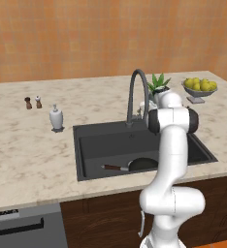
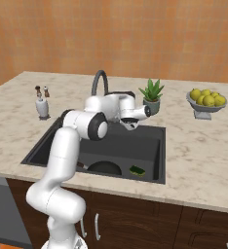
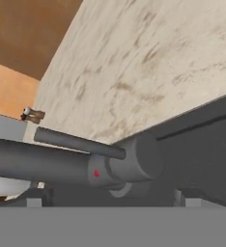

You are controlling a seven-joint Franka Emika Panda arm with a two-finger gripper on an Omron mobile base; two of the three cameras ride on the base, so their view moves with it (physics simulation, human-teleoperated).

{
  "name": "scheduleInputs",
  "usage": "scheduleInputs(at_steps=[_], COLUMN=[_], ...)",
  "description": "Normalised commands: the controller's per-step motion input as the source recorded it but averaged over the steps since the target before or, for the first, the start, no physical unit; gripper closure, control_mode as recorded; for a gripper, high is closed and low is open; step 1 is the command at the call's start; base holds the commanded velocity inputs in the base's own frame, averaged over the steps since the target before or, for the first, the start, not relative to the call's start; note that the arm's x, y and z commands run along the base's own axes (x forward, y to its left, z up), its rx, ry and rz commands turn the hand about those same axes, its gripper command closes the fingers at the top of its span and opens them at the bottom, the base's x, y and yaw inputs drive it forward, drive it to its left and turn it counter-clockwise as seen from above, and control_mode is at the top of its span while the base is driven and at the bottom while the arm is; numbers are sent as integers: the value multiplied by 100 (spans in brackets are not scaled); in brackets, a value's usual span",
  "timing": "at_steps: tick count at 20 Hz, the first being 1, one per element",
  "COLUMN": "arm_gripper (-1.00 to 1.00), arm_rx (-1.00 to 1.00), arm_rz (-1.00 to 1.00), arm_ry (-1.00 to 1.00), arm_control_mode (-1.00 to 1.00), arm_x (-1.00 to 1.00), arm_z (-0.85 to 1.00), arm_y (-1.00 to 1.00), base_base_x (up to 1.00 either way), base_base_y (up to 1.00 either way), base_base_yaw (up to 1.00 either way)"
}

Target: Pick the pan and sponge and place them into the sink. Then turn on the water.

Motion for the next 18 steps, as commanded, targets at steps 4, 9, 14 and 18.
scheduleInputs(at_steps=[4,9,14,18], arm_gripper=[-100,-100,-100,100], arm_rx=[0,0,0,0], arm_rz=[0,0,0,0], arm_ry=[0,0,0,0], arm_control_mode=[-100,-100,-100,-100], arm_x=[28,20,4,0], arm_z=[-14,-10,-1,0], arm_y=[0,0,0,0], base_base_x=[0,0,0,0], base_base_y=[0,0,0,0], base_base_yaw=[0,0,0,0])
